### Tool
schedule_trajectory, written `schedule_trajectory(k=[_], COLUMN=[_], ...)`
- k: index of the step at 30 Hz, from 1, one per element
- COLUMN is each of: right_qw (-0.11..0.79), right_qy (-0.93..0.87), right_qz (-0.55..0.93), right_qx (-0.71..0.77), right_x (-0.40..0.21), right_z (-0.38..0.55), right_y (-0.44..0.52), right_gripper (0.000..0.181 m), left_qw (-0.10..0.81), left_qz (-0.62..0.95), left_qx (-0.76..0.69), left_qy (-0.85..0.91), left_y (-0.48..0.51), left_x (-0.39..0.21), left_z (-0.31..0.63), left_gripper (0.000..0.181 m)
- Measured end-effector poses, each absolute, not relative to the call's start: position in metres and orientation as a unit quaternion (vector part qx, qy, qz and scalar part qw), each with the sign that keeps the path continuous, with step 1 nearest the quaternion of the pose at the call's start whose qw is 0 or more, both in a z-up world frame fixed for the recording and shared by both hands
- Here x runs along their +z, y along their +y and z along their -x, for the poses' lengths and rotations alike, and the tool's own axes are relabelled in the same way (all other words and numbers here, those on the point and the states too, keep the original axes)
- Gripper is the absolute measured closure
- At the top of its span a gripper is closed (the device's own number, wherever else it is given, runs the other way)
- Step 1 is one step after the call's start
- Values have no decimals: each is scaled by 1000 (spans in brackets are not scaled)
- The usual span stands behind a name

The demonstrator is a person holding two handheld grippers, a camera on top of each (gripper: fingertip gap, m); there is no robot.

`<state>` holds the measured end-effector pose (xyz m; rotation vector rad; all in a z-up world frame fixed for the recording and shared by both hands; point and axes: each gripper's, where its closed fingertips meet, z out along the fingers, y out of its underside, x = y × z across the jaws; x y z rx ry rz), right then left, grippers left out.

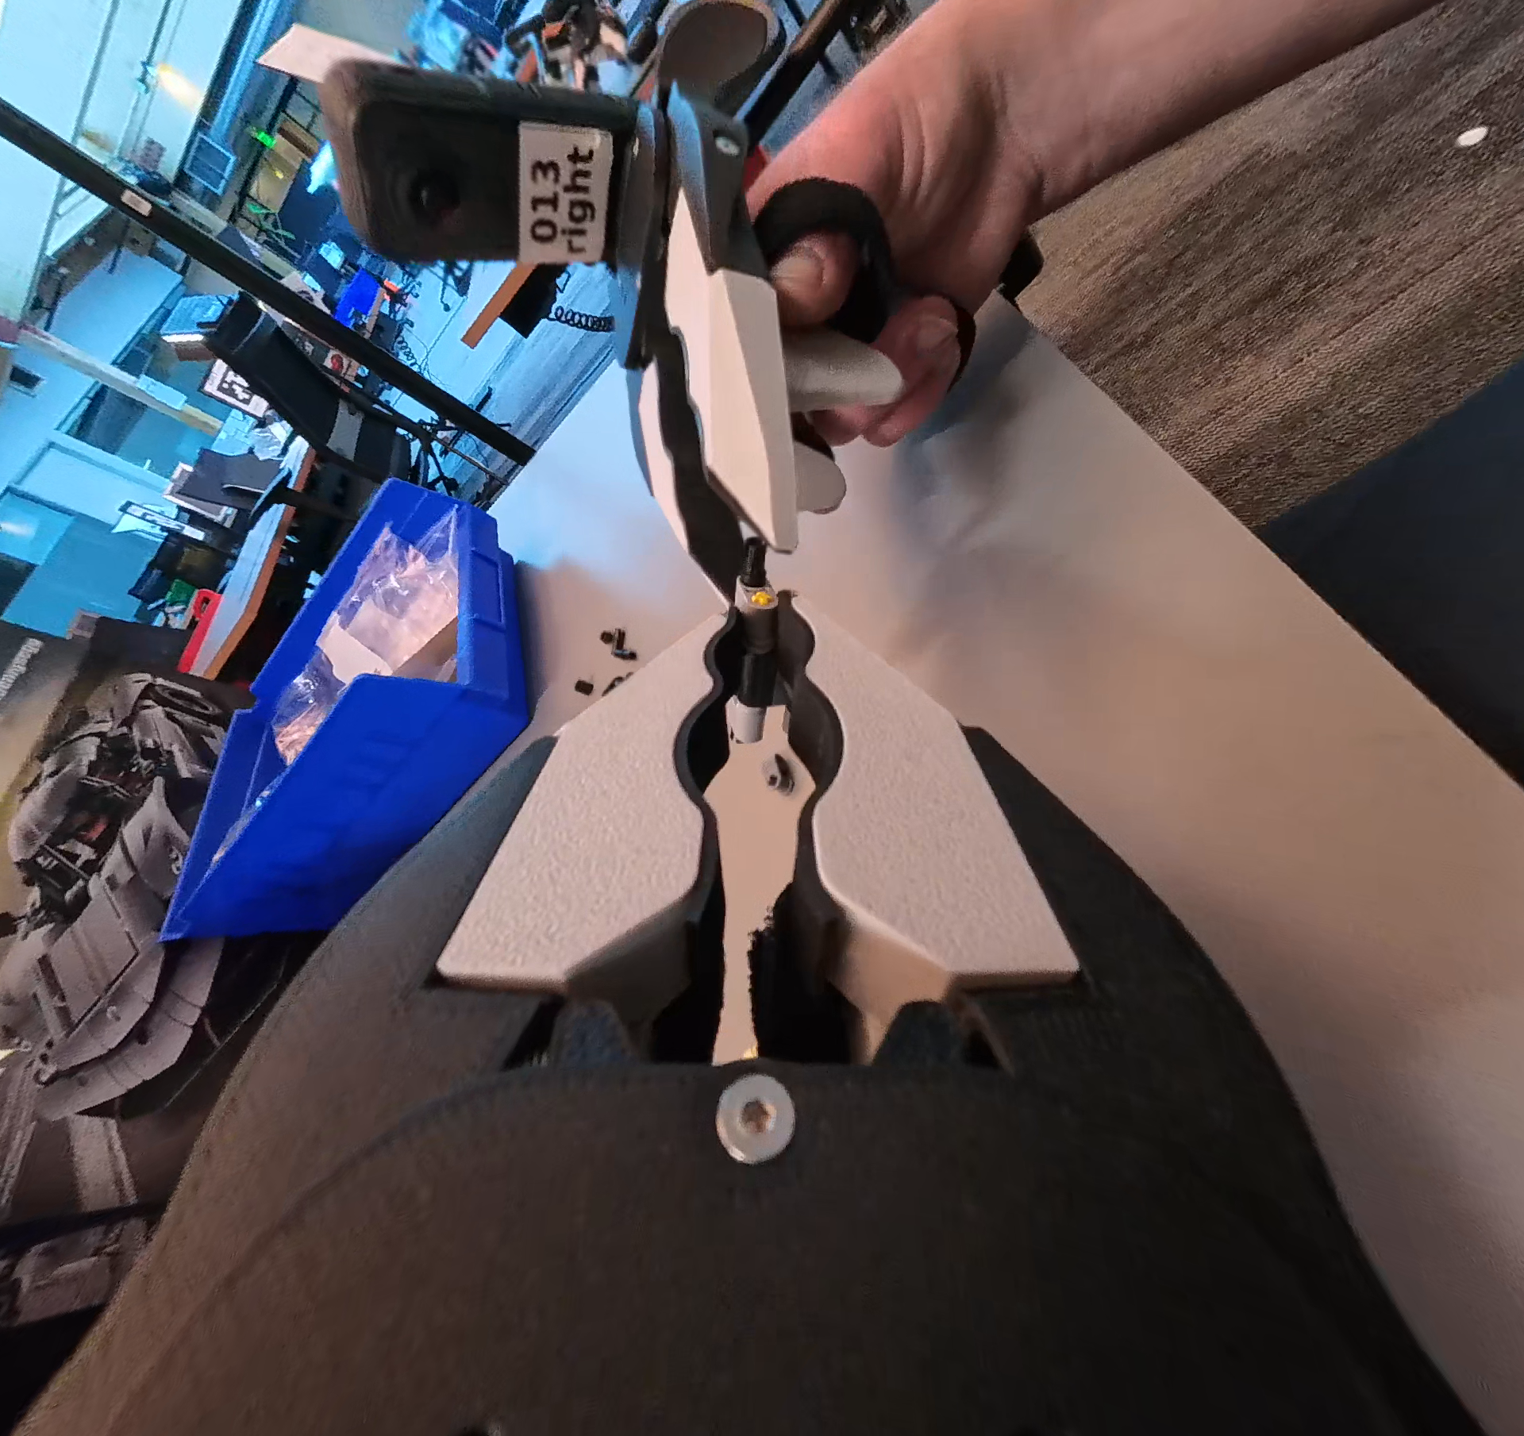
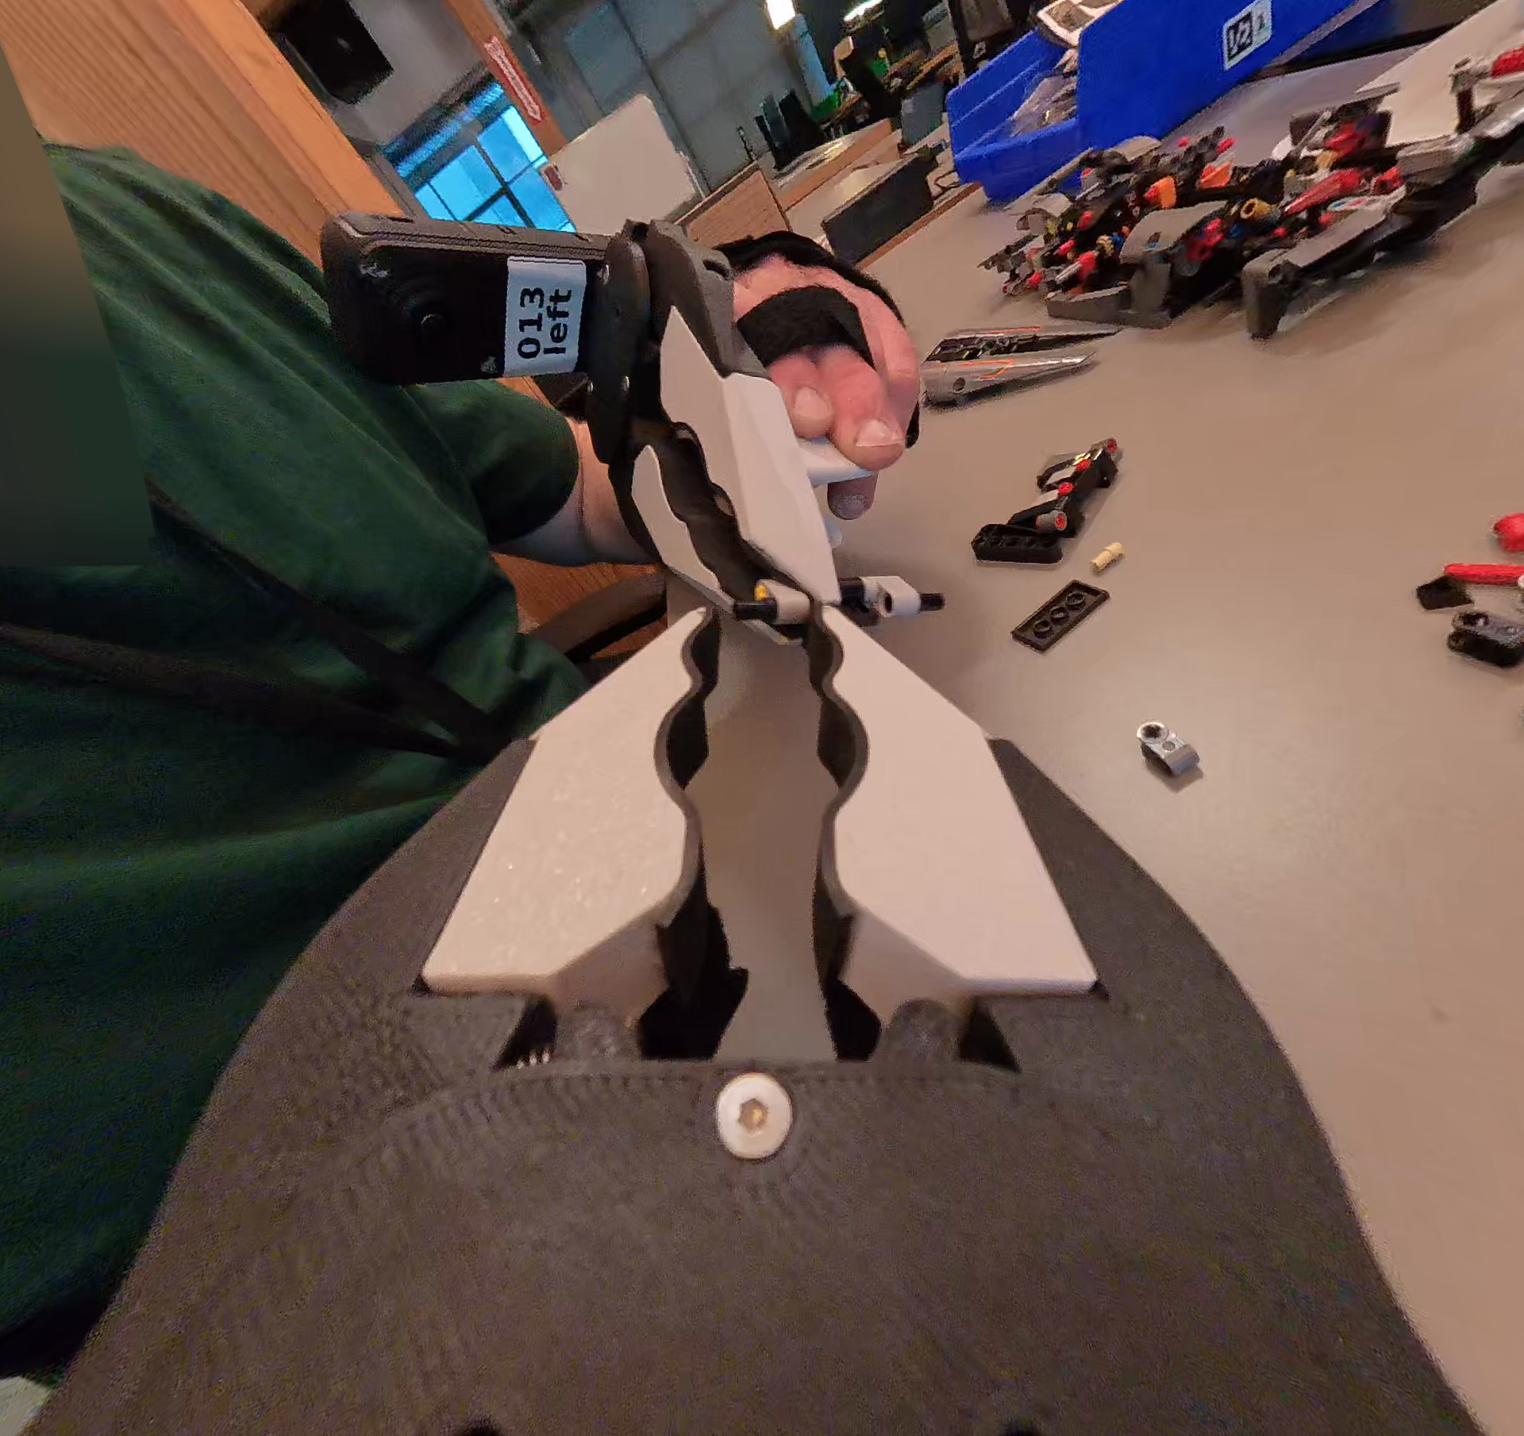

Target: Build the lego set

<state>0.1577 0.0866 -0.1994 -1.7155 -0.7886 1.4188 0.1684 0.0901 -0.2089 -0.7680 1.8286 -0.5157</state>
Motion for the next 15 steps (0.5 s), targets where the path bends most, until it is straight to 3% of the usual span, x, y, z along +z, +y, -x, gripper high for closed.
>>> schedule_trajectory(k=[15], right_qw=[376], right_qy=[-304], right_qz=[653], right_qx=[583], right_x=[-189], right_z=[-158], right_y=[82], right_gripper=[168], left_qw=[535], left_qz=[310], left_qx=[-184], left_qy=[764], left_y=[85], left_x=[-197], left_z=[-170], left_gripper=[177])
